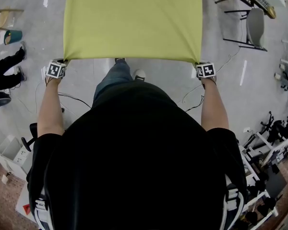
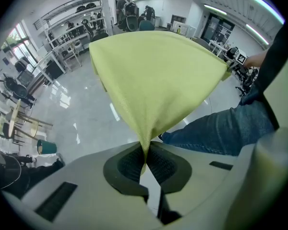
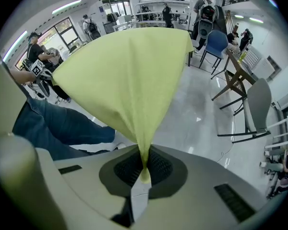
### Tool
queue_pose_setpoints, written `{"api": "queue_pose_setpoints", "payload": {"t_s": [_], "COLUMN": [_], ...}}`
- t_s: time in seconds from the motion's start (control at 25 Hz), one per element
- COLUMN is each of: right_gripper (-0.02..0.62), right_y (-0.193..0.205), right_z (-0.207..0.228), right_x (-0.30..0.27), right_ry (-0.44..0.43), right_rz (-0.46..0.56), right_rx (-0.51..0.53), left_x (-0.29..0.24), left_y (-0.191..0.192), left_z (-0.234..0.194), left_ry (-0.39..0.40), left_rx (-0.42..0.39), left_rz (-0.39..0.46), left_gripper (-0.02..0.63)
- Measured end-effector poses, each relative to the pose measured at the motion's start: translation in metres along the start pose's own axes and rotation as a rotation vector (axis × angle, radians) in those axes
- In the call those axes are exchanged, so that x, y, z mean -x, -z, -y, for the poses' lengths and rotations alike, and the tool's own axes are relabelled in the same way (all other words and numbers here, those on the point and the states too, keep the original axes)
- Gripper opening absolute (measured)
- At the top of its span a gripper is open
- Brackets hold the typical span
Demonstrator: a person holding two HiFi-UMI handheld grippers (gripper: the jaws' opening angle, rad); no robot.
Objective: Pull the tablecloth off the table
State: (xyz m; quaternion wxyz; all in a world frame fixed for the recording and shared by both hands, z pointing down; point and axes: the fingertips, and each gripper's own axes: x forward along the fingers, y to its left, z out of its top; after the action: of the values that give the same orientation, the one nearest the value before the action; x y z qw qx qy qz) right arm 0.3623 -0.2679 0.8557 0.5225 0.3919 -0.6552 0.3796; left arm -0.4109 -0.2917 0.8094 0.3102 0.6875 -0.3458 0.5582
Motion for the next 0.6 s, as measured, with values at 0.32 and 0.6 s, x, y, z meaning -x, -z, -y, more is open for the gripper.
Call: {"api": "queue_pose_setpoints", "payload": {"t_s": [0.32,0.6], "right_gripper": [0.018,0.018], "right_y": [0.04,0.071], "right_z": [-0.011,-0.012], "right_x": [0.008,0.022], "right_ry": [-0.018,-0.02], "right_rz": [0.022,0.054], "right_rx": [0.001,0.014], "left_x": [0.014,0.034], "left_y": [0.031,0.048], "left_z": [0.028,0.059], "left_ry": [-0.04,-0.081], "left_rx": [0.045,0.065], "left_rz": [-0.001,0.031], "left_gripper": [0.025,0.025]}}
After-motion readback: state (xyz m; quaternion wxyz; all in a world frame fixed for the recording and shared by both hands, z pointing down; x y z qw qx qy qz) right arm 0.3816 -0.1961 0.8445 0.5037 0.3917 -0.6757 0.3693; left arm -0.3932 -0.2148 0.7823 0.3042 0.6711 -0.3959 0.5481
